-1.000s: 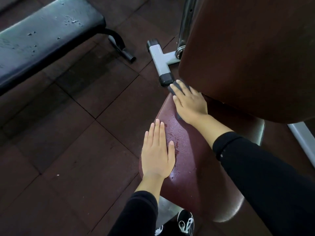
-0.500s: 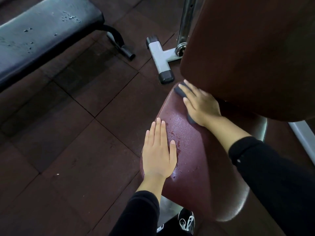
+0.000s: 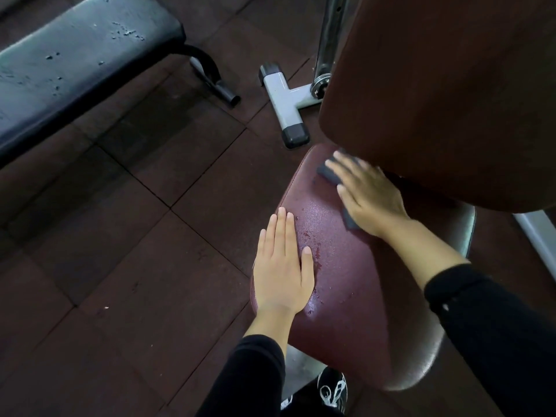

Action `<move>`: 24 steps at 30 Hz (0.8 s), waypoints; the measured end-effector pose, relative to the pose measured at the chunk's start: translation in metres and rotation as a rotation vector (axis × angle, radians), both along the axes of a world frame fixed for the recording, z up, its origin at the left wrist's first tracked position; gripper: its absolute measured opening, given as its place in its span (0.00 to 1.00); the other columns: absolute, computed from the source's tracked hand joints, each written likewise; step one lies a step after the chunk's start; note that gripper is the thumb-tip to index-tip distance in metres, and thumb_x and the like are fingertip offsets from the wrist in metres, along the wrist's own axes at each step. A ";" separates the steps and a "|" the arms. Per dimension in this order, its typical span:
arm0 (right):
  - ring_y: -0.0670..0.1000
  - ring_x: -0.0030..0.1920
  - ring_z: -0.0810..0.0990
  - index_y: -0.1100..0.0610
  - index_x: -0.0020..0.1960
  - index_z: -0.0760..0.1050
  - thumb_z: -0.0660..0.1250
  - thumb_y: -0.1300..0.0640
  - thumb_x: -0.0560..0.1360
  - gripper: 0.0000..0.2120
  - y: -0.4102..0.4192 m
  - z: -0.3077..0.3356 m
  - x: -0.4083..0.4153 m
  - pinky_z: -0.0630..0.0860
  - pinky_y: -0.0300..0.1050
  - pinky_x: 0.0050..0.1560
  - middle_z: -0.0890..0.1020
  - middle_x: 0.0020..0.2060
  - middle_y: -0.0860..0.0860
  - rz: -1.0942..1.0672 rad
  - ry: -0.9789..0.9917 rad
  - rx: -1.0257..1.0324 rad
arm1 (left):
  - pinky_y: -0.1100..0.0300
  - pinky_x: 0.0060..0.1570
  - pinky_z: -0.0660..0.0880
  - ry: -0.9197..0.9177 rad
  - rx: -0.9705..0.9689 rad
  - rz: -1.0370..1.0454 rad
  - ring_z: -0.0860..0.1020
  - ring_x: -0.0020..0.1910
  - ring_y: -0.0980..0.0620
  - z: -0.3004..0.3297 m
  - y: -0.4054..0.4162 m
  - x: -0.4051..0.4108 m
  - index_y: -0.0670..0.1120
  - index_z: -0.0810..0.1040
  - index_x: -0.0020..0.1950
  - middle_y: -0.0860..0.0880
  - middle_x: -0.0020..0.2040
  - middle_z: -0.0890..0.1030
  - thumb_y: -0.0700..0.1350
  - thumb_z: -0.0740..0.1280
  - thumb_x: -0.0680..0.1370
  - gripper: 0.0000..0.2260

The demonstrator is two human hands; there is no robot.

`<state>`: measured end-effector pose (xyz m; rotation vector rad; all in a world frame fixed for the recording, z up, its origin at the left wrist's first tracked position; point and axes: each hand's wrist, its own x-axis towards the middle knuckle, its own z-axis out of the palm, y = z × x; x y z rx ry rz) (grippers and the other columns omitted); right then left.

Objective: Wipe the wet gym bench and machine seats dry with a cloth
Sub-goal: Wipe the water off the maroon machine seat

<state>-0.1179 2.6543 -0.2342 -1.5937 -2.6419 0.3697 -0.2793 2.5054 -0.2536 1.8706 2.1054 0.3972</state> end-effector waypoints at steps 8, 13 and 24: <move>0.56 0.74 0.58 0.50 0.74 0.60 0.44 0.50 0.77 0.25 -0.011 -0.001 -0.060 0.55 0.57 0.72 0.61 0.74 0.48 0.083 -0.105 0.043 | 0.50 0.75 0.53 0.018 -0.009 0.002 0.54 0.78 0.48 -0.001 0.001 0.000 0.40 0.58 0.78 0.44 0.78 0.57 0.51 0.49 0.81 0.27; 0.54 0.74 0.59 0.50 0.73 0.61 0.49 0.51 0.77 0.24 -0.028 0.003 -0.005 0.55 0.56 0.72 0.63 0.73 0.48 0.217 -0.005 0.014 | 0.51 0.76 0.52 0.013 -0.012 -0.009 0.53 0.78 0.49 -0.001 0.000 0.000 0.40 0.57 0.78 0.45 0.79 0.56 0.52 0.49 0.81 0.27; 0.57 0.74 0.58 0.50 0.74 0.59 0.46 0.51 0.77 0.25 -0.021 0.002 -0.058 0.55 0.58 0.72 0.61 0.74 0.49 0.090 -0.121 0.049 | 0.51 0.76 0.52 -0.023 0.019 -0.029 0.56 0.77 0.47 -0.001 0.000 -0.003 0.39 0.60 0.77 0.43 0.77 0.60 0.51 0.50 0.82 0.26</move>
